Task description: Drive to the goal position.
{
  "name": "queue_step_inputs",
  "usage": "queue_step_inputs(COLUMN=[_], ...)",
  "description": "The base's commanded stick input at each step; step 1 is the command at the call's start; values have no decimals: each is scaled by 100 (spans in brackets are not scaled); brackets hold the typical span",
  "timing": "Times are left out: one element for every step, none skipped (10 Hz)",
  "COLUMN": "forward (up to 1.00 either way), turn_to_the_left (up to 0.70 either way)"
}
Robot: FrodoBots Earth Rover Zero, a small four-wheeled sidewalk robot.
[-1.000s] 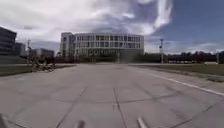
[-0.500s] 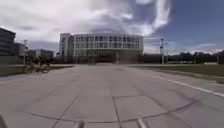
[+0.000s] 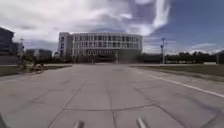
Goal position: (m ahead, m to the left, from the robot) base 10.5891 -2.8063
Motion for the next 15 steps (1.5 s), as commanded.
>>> queue_step_inputs(forward=[100, 100, 100, 100, 100, 100, 100, 100, 100, 100, 100, 100, 100, 100, 100], turn_to_the_left=[0, 0, 0, 0, 0, 0, 0, 0, 0, 0, 0, 0, 0, 0, 0])
